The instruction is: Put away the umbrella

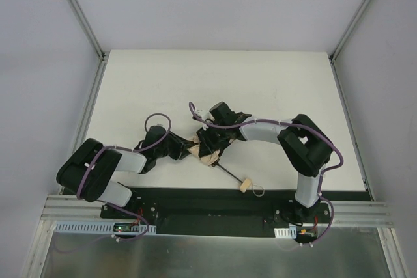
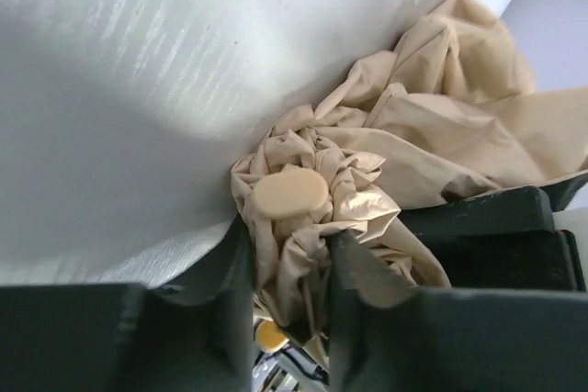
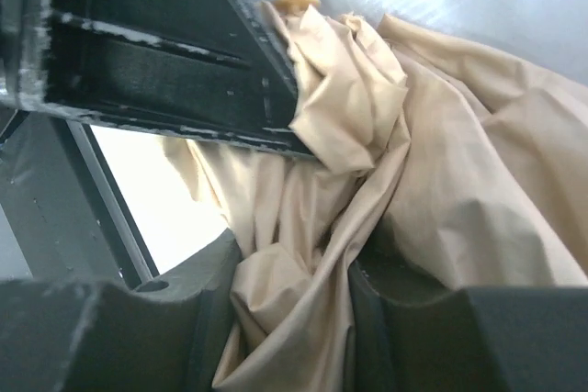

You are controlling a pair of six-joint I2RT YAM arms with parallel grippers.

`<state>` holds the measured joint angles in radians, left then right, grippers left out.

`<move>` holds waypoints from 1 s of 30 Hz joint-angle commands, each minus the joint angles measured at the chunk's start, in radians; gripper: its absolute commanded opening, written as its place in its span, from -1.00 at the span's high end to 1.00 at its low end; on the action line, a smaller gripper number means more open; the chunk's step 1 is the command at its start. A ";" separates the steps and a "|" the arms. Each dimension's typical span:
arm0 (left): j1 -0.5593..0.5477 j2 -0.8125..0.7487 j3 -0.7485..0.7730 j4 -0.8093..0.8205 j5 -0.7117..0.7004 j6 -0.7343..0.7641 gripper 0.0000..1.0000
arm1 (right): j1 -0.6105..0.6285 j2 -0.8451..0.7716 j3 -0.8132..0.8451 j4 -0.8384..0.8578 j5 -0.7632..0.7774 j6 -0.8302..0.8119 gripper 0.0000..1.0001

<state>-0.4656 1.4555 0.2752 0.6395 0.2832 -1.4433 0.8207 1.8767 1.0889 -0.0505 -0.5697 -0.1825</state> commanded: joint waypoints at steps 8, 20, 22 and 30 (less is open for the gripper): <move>-0.054 -0.119 -0.051 -0.268 -0.275 0.048 0.97 | 0.021 -0.051 0.279 -0.524 0.140 0.208 -0.85; -0.082 -0.139 -0.064 -0.281 -0.320 -0.035 1.00 | -0.071 -0.298 0.440 -0.804 0.683 0.731 -0.93; -0.084 -0.135 -0.053 -0.285 -0.322 -0.042 1.00 | -0.072 -0.242 0.538 -0.905 0.789 0.781 -0.98; -0.096 -0.136 -0.018 -0.429 -0.337 -0.149 1.00 | -0.014 -0.047 0.802 -1.129 0.916 0.916 -0.28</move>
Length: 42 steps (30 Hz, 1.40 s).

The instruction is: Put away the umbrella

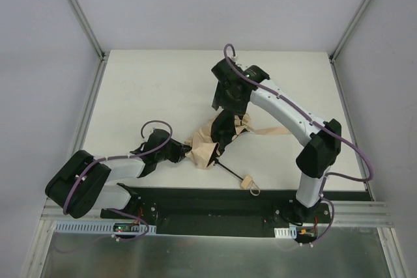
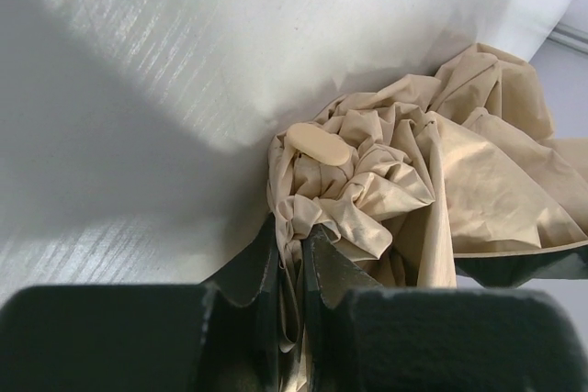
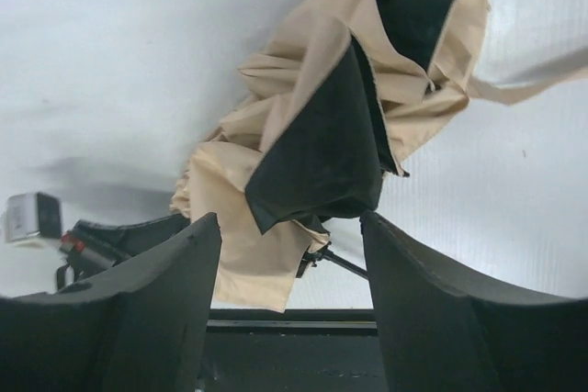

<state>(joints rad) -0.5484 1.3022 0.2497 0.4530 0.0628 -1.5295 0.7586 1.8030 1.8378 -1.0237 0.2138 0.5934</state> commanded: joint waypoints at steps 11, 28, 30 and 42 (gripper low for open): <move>-0.036 0.012 0.046 -0.309 -0.156 -0.069 1.00 | 0.120 0.380 0.498 -0.481 0.358 0.071 -0.88; -0.065 0.000 0.028 -0.323 -0.207 -0.132 1.00 | 0.146 0.385 0.413 -0.529 0.487 -0.110 -0.61; -0.065 0.000 0.036 -0.326 -0.202 -0.126 1.00 | 0.146 0.354 0.387 -0.524 0.487 -0.104 -0.58; -0.065 0.000 0.026 -0.343 -0.218 -0.162 1.00 | 0.151 0.219 0.253 -0.483 0.420 -0.101 0.29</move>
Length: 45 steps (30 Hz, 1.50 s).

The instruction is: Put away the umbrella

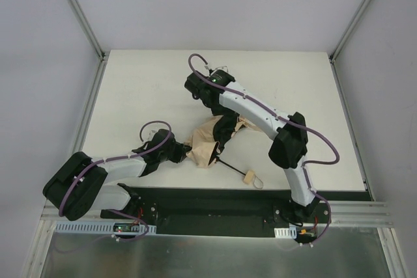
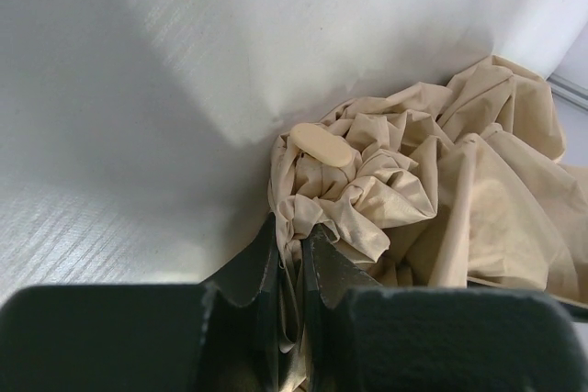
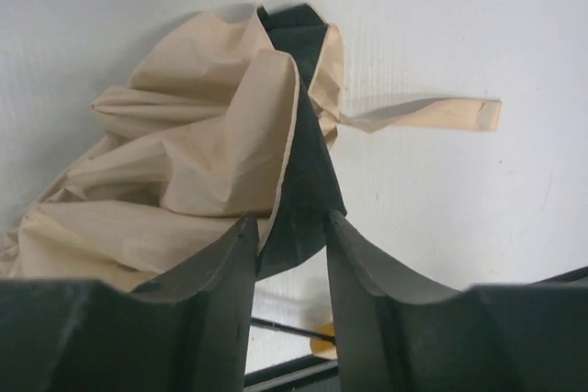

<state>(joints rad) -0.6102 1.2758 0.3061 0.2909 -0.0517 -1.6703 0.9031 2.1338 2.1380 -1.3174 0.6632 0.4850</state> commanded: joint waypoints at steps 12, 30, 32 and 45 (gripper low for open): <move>-0.003 0.011 -0.035 -0.188 -0.100 -0.022 1.00 | -0.085 -0.449 -0.732 0.468 -0.319 -0.207 1.00; -0.003 -0.024 -0.007 -0.237 -0.025 0.030 1.00 | -0.140 -0.649 -0.872 0.709 -0.467 -0.689 -0.67; -0.003 -0.023 0.001 -0.249 -0.010 0.023 1.00 | -0.064 -0.708 -0.883 0.719 -0.476 -0.755 -0.99; -0.002 -0.024 0.048 -0.427 0.026 -0.061 1.00 | 0.194 -0.553 -0.949 1.015 -0.769 -1.049 -0.99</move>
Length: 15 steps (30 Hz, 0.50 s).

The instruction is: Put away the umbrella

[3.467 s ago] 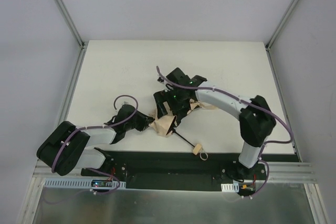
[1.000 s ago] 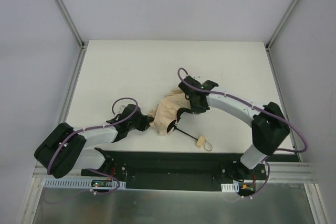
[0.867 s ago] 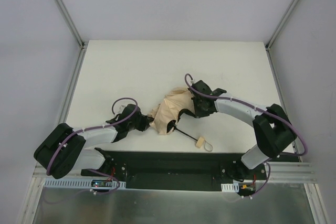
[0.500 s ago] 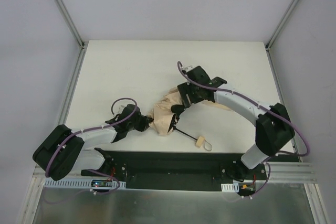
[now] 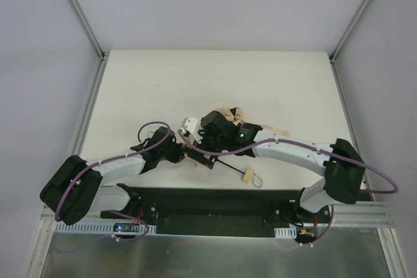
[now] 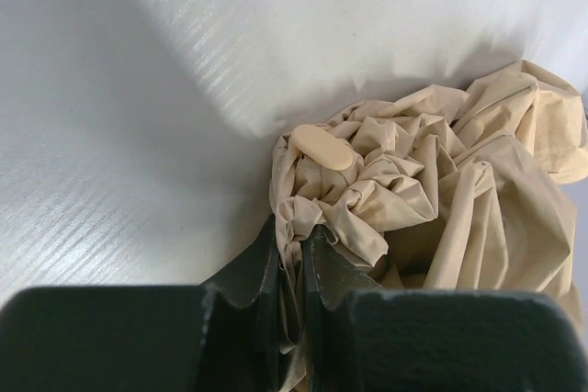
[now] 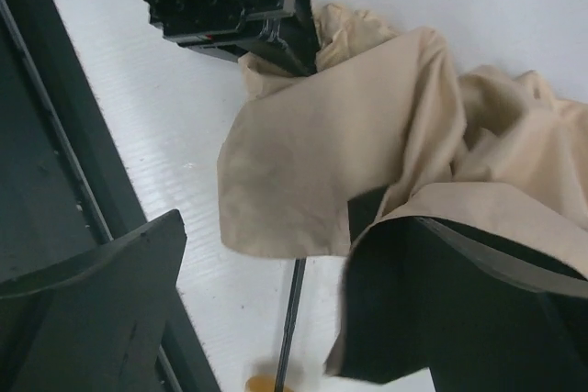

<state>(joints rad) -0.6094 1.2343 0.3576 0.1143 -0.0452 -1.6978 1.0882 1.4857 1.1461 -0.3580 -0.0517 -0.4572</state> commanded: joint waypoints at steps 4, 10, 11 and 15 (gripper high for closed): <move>-0.003 0.017 0.007 -0.280 0.025 -0.045 1.00 | 0.021 0.183 0.052 0.108 0.021 -0.121 -0.99; 0.003 0.024 0.027 -0.306 0.034 -0.040 1.00 | 0.016 0.236 0.024 0.128 0.295 -0.095 -0.99; 0.005 0.027 0.032 -0.309 0.031 -0.034 1.00 | 0.003 0.213 0.020 0.095 0.294 -0.074 -0.99; 0.007 0.040 0.035 -0.311 0.021 -0.030 1.00 | -0.068 0.006 -0.096 0.019 0.221 -0.018 -0.99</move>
<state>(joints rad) -0.6048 1.2396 0.4053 0.0036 -0.0181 -1.7317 1.0870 1.7012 1.1328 -0.2722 0.1448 -0.5259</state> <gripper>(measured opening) 0.057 0.993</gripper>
